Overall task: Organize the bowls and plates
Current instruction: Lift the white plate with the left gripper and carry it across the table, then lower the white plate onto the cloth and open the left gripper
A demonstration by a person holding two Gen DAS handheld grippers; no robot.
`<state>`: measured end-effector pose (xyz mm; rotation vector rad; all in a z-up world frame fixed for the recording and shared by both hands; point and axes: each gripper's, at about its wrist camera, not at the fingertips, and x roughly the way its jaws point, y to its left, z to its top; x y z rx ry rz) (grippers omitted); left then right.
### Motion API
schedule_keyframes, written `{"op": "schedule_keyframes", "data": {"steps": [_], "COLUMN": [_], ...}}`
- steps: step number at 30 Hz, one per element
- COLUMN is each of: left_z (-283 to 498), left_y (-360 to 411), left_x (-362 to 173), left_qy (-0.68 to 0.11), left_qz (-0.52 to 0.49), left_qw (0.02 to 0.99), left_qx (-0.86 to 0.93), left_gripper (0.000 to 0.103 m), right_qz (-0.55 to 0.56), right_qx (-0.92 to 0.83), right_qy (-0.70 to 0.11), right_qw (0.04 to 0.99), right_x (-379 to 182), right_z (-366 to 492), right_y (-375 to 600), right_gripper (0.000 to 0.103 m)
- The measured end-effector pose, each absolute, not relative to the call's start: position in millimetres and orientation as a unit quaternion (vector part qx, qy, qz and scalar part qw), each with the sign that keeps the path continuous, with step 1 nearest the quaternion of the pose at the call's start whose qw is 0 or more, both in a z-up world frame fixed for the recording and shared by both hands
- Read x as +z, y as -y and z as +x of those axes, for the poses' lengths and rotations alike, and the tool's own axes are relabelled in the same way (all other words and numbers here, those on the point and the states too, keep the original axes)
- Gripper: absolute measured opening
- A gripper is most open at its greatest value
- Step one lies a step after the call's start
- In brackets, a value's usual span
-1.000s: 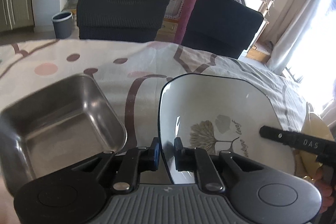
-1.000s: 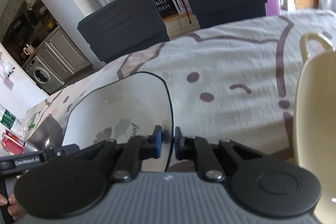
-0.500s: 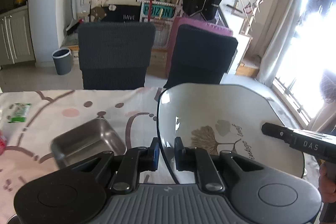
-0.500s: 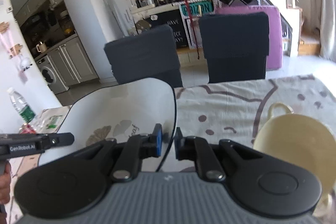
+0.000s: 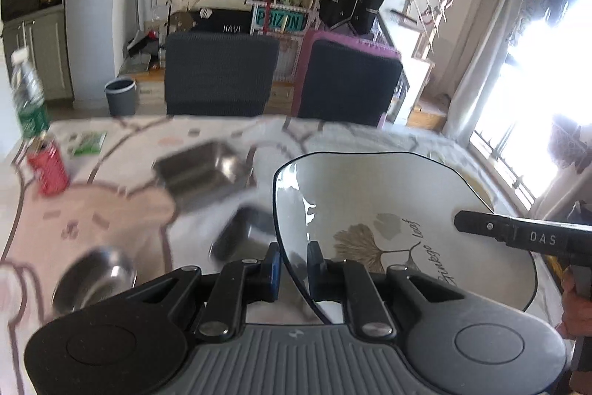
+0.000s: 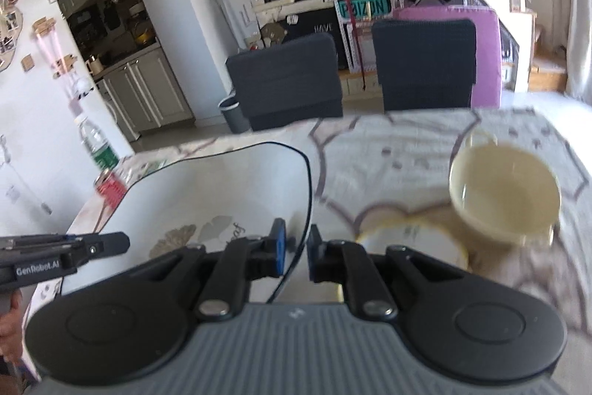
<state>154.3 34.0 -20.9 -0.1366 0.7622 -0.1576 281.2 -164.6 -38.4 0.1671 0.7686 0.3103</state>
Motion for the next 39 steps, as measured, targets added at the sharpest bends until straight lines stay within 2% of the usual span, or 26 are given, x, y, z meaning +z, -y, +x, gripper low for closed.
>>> {"op": "schedule_keyframes", "data": {"steps": [6,11,17,39], "left_z": [122,112,117,142], "left_y": [-49,-60,-67,-65], "left_x": [-52,-81,-108,-138], "left_qy": [-0.413,-0.456,-0.502,-0.548], "left_qz": [-0.061,-0.068,-0.071,-0.024], "left_qw": [0.905,0.885,0.859,0.835], "left_qx": [-0.074,-0.073,-0.065,-0.050], "left_gripper": [0.016,0.015,0.016,0.017], "right_qz": [0.094,0.109,0.076,0.050], "right_qx": [0.160,0.168,0.169,0.151], "right_qy": [-0.426,-0.494,-0.537,-0.593], "right_qw": [0.885,0.846,0.823,0.789], "right_x": [-71,-105,-134,-165], "right_z": [246,249,239,252], "right_y": [151,147,128,100], "right_gripper": [0.014,0.014,0.015,0.020]}}
